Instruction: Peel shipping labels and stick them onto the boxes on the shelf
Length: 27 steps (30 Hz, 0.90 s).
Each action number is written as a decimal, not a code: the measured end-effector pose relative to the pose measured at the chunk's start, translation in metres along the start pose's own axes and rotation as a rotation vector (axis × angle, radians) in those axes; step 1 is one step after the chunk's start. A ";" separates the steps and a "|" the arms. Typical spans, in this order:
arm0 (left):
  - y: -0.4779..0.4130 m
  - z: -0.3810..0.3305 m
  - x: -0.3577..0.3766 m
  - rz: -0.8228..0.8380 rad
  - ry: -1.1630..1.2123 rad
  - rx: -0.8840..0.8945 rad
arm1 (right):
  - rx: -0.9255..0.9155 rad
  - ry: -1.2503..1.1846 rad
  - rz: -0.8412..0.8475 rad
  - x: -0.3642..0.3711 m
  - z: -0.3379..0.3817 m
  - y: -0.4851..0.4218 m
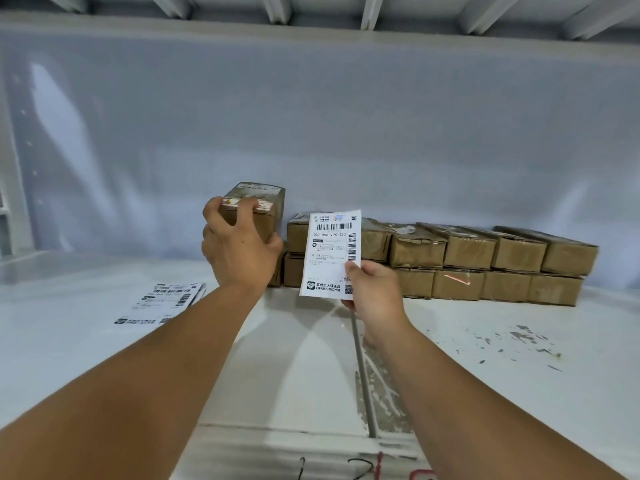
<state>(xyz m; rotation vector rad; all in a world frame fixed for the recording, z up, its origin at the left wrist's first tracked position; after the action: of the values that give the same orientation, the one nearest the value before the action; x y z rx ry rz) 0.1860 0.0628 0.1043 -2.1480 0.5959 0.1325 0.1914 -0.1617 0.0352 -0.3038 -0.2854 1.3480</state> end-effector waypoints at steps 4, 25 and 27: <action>0.035 -0.015 -0.027 0.043 0.031 0.053 | 0.056 -0.131 -0.054 -0.011 0.014 0.024; 0.162 -0.085 -0.098 0.311 0.041 0.139 | 0.144 -0.244 -0.186 -0.097 0.058 0.126; 0.173 -0.094 -0.092 0.388 0.053 0.113 | 0.133 -0.241 -0.172 -0.107 0.060 0.130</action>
<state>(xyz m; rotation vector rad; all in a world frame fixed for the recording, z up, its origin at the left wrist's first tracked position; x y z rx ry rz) 0.0144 -0.0632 0.0626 -1.9116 1.0228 0.2475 0.0297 -0.2382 0.0390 -0.0038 -0.4117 1.2268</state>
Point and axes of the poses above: each hand's wrist, its own y-axis away from the middle knuckle, its own x-axis out of the palm, z = x × y, the point moved 10 cm from there along -y, towards the middle knuckle, and after that the axes turned 7 degrees about -x, right-handed, at the moved point
